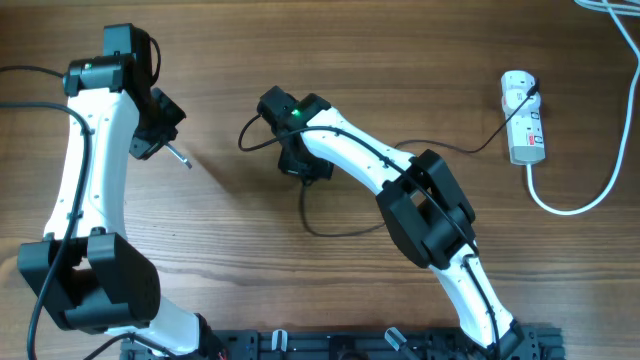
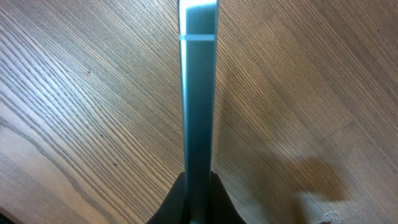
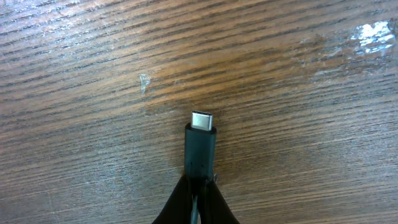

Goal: Plug charger to phone and switch on socket

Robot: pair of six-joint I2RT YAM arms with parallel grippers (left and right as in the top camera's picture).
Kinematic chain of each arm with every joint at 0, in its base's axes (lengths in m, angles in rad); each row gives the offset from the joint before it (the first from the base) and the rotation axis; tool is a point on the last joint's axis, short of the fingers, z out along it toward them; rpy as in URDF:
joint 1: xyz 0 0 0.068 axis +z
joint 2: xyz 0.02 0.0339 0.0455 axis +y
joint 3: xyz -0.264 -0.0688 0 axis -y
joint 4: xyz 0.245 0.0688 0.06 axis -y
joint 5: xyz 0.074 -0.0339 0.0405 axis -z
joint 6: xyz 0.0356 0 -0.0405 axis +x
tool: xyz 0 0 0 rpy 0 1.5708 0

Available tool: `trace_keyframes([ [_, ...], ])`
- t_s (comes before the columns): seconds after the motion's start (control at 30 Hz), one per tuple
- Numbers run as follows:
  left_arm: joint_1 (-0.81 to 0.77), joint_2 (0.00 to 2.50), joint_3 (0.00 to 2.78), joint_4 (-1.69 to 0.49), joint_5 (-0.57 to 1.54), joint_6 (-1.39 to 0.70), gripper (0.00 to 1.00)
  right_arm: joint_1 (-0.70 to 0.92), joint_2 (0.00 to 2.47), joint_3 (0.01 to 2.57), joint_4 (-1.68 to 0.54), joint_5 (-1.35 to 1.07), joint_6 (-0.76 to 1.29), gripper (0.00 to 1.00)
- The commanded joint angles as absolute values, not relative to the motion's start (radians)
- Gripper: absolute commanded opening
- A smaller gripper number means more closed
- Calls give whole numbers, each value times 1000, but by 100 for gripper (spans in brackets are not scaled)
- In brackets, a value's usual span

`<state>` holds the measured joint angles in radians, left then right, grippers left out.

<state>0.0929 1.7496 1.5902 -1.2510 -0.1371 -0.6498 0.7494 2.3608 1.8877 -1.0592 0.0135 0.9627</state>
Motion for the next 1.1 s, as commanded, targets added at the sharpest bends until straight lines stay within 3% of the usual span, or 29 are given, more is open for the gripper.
trace_keyframes([
  [0.0,96,1749,1587,-1248,-131,-665,4,751,2415,1844,-1068,52,913,4],
  [0.07,96,1749,1587,-1219,-50,-604,4,751,2391,1844,-1078,53,845,4],
  [0.27,96,1749,1587,-968,527,-350,4,752,2127,1844,-1165,-92,583,4],
  [0.43,96,1749,1587,-714,1057,-356,4,754,1878,1844,-1221,-229,462,4],
  [0.6,86,1749,1587,-474,1397,-483,4,771,1717,1843,-1323,-250,407,4],
  [0.7,47,1748,1587,-445,1516,-479,4,815,1691,1843,-1328,-250,405,4],
  [1.07,-42,1748,1587,-453,1438,-450,4,818,1690,1845,-1260,-59,525,4],
])
